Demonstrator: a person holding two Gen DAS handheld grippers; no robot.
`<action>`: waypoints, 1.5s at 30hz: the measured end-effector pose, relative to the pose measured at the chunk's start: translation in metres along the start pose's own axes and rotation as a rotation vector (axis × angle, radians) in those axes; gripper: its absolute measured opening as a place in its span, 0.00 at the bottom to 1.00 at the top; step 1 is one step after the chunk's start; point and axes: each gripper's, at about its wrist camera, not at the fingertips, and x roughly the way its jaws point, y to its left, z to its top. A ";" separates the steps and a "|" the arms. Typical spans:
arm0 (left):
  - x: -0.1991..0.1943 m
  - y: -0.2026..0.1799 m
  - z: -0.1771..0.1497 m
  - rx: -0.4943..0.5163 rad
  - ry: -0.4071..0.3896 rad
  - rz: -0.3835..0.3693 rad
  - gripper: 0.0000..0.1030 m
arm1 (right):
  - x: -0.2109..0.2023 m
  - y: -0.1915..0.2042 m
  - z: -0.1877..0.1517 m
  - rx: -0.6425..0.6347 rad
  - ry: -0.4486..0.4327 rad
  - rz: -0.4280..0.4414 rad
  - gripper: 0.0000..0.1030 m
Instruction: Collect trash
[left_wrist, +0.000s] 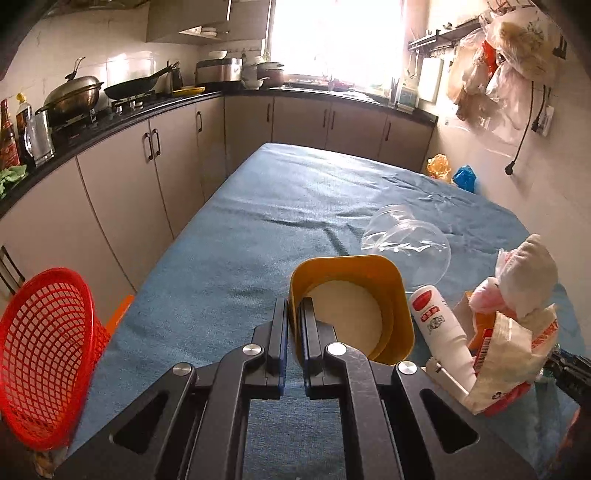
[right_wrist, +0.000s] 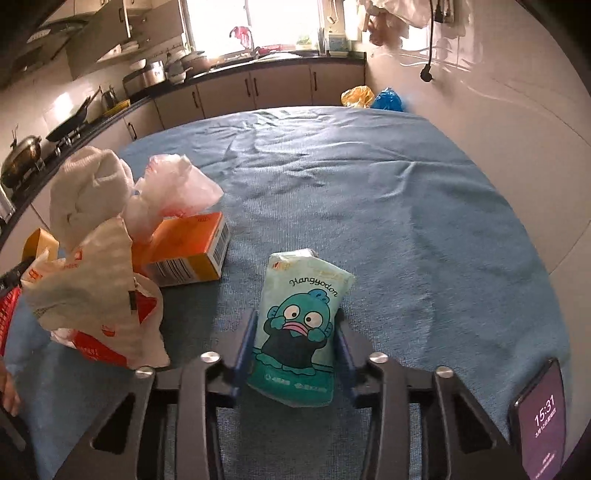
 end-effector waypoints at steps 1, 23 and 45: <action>-0.001 -0.001 0.000 0.002 -0.002 -0.004 0.06 | -0.003 -0.002 0.000 0.009 -0.014 0.006 0.37; -0.003 -0.004 0.002 0.019 -0.004 -0.008 0.06 | -0.027 -0.002 0.004 0.045 -0.114 0.053 0.37; -0.002 -0.004 0.002 0.020 -0.003 -0.011 0.06 | -0.031 0.000 0.005 0.047 -0.129 0.055 0.37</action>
